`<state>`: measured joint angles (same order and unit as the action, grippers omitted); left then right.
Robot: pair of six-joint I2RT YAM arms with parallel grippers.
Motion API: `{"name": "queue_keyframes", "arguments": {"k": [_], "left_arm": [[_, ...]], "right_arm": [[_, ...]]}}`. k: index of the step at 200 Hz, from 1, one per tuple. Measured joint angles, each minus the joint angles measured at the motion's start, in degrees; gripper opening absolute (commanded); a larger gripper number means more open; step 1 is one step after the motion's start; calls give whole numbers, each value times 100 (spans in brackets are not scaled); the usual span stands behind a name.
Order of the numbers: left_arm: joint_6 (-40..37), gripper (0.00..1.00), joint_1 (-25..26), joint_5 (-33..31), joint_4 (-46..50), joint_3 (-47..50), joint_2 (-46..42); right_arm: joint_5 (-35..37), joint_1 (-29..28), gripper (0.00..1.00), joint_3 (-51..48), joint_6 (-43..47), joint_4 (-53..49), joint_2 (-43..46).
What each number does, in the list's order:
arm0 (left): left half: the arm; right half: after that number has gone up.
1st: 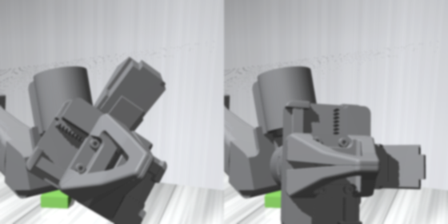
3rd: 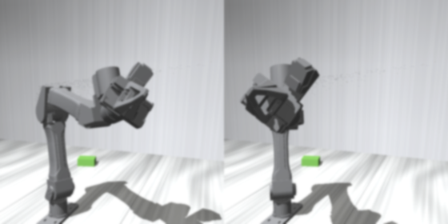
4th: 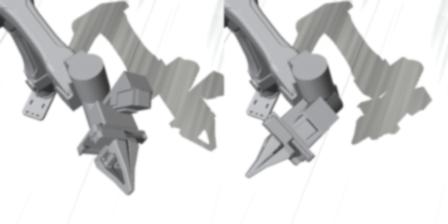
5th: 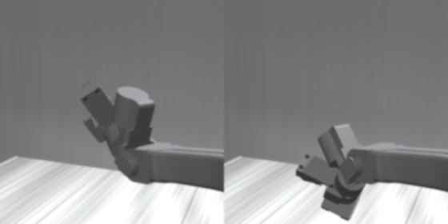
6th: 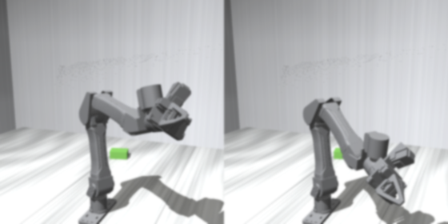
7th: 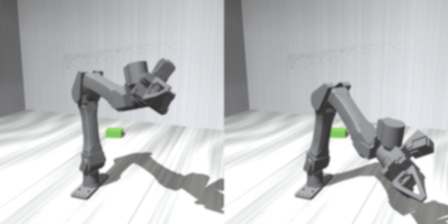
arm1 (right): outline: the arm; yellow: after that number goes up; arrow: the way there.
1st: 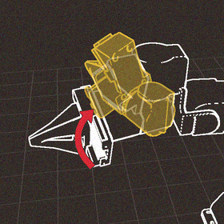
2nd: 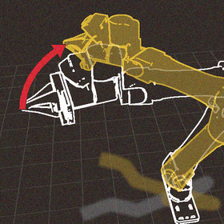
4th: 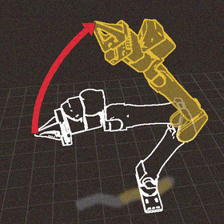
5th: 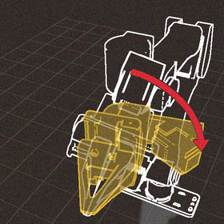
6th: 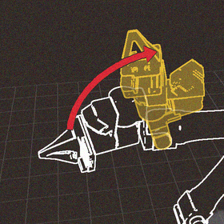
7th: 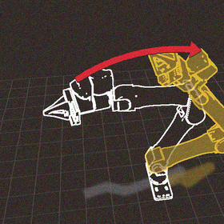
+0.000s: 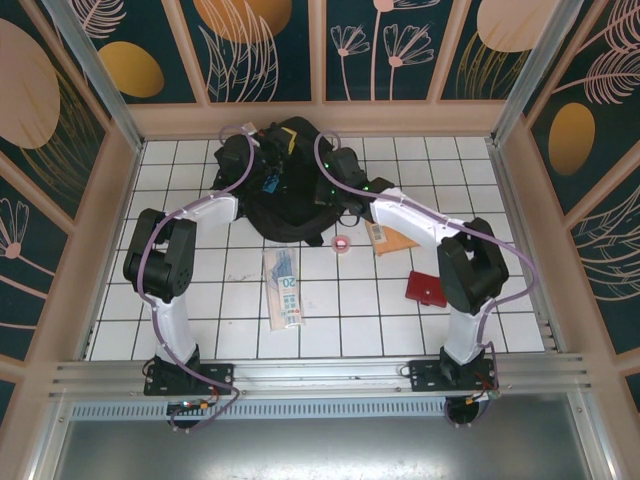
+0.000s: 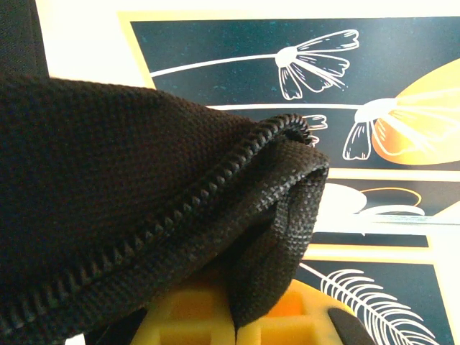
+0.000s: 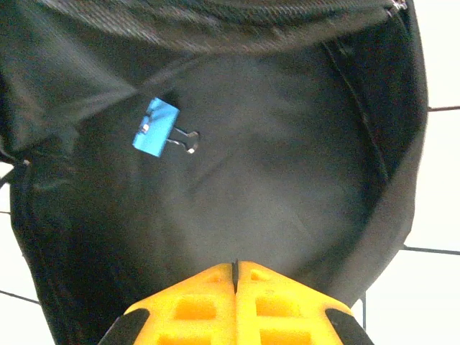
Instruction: Pack books, pencil case, and school supplies into a backpack
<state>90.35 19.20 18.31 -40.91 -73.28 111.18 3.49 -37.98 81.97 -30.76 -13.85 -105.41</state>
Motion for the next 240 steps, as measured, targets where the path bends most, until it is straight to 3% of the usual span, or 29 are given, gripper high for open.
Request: {"name": "queue_keyframes", "arguments": {"k": [15,46,93,141,207,240], "left_arm": [[0,0,-2,39,2,0,0],[-2,0,-2,70,15,0,-2],[-26,0,-22,74,48,0,-13],[-24,0,-90,76,46,61,-57],[-20,0,-90,74,66,76,-131],[-2,0,-90,76,66,76,-131]], "right_arm": [[9,0,17,-372,57,-11,282],[-11,7,23,-922,221,-518,901],[-302,199,32,-1088,452,-1058,555],[-575,339,34,-804,706,-1526,-426],[-595,319,34,-372,1023,-1908,-874],[-44,61,32,-131,1204,-2135,-1034]]}}
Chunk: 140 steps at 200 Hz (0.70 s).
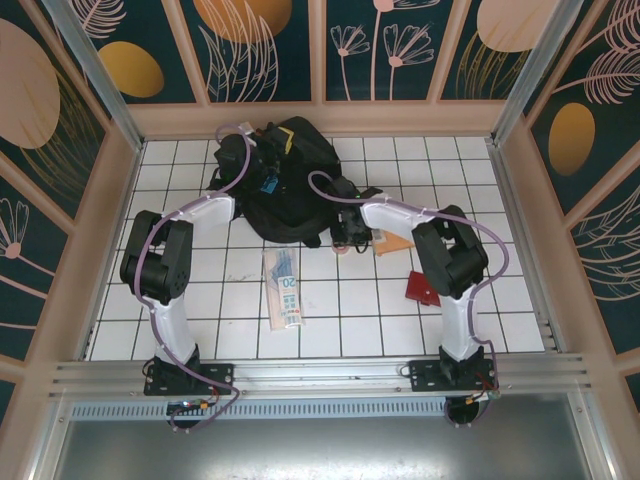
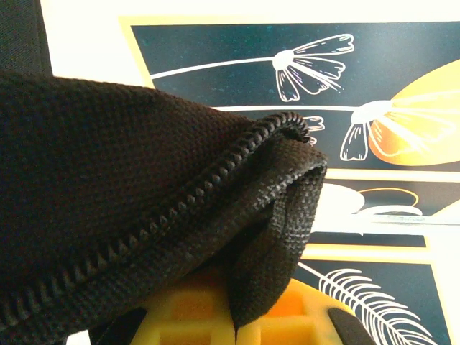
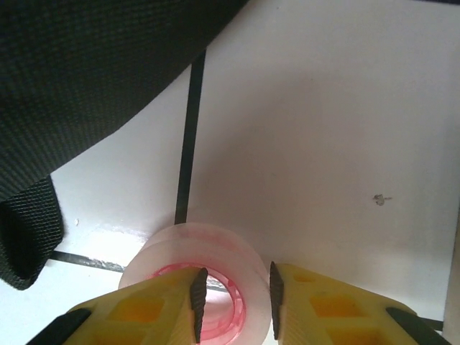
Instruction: Pack books, pencil case, and school supplies into a backpack
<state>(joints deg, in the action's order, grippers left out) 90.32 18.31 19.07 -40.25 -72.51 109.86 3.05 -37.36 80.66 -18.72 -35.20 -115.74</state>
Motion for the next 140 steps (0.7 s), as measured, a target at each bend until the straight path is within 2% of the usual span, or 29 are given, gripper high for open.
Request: {"name": "queue_keyframes", "arguments": {"k": [31,82,107,123,140], "left_arm": [[2,0,-17,2,2,0,0],[4,0,-81,26,0,0,-2],[31,0,-81,50,-2,0,-2],[57,0,-81,50,0,0,-2],[68,0,-85,52,0,0,-2]], "right_arm": [[450,-184,30,-20,68,-22,-35],[42,-92,29,-817,-4,463,424],[11,-87,15,-960,22,503,511],[22,-87,0,-881,9,387,457],[20,-90,0,-752,61,221,372]]}}
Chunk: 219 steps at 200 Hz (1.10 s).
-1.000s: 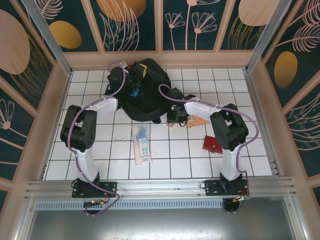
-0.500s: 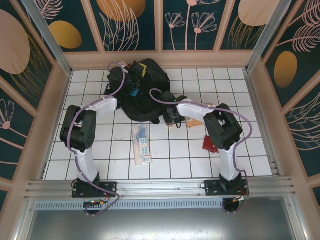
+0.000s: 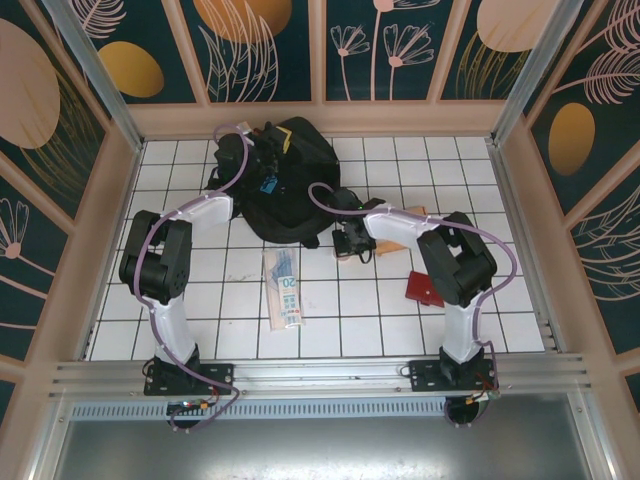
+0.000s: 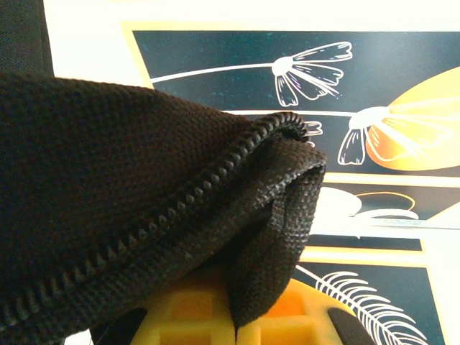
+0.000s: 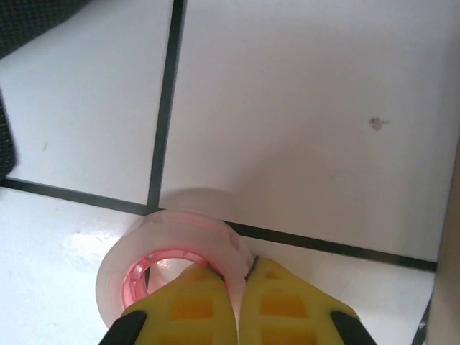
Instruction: Pack books, pencil case, and school supplies into a backpack
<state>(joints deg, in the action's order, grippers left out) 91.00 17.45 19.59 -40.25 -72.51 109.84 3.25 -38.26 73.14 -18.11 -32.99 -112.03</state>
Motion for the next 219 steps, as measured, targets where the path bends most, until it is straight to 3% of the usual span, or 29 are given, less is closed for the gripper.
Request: {"name": "queue_keyframes", "arguments": {"k": [112,219], "left_arm": [[22,0,0,-2,-2,0,0],[33,0,0,-2,-26,44,0]], "right_arm": [[-35,-2,0,111,-63,-131,46],[-837,94,0,-269,-350,-17,363]]}}
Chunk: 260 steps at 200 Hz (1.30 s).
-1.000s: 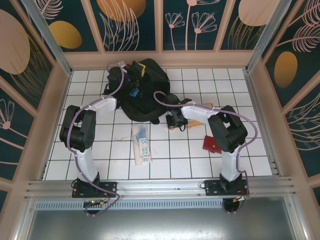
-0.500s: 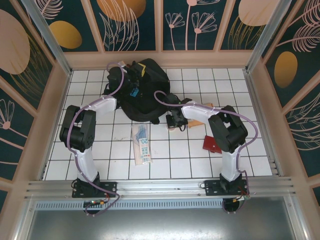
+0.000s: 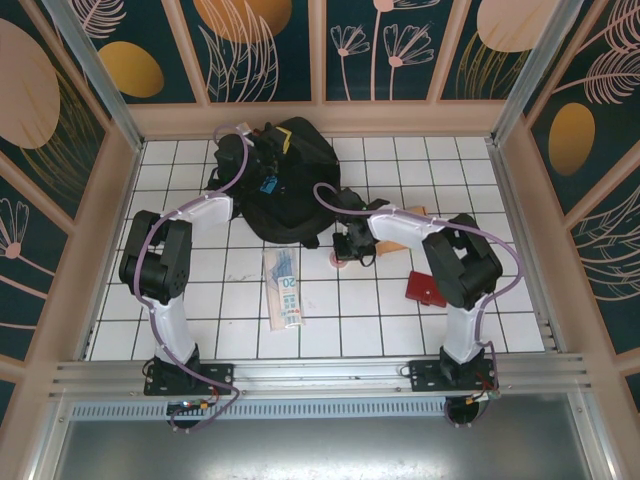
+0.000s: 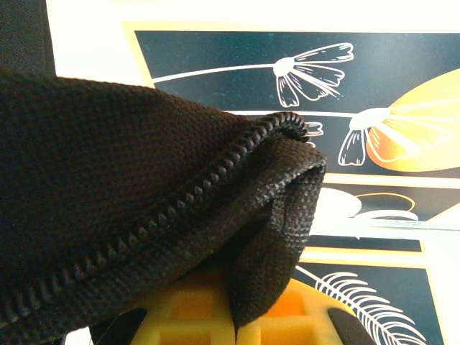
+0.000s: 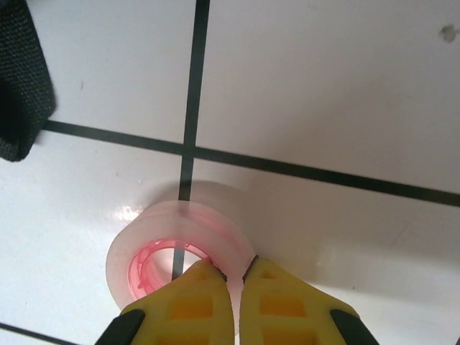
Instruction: Pack books, pencil case, and school supplies into a backpack
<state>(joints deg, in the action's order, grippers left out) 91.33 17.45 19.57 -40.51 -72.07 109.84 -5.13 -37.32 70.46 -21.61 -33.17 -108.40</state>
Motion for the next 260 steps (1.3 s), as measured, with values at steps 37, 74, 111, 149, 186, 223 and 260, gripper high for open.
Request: {"name": "queue_keyframes", "arguments": {"k": [37,74,111,149,186,223,260], "left_arm": [[31,0,0,15,-22,52,0],[35,0,0,15,-46,68,0],[50,0,0,15,-46,68,0],[50,0,0,17,-46,70,0],[50,0,0,15,-46,74,-4],[50,0,0,15,-46,90,-22],[50,0,-2,15,-46,90,-31]], "right_arm": [[-238,101,0,-275,-85,284,166],[-404,179,0,-555,-153,533,358],[-625,330,0,-944,-258,787,715],[-621,404,36,-1062,-227,772,885],[85,-188,74,-363,7,111,739],[426,-686,81,212,205,-280,286],[560,-732,82,420,293,-640,-254]]}}
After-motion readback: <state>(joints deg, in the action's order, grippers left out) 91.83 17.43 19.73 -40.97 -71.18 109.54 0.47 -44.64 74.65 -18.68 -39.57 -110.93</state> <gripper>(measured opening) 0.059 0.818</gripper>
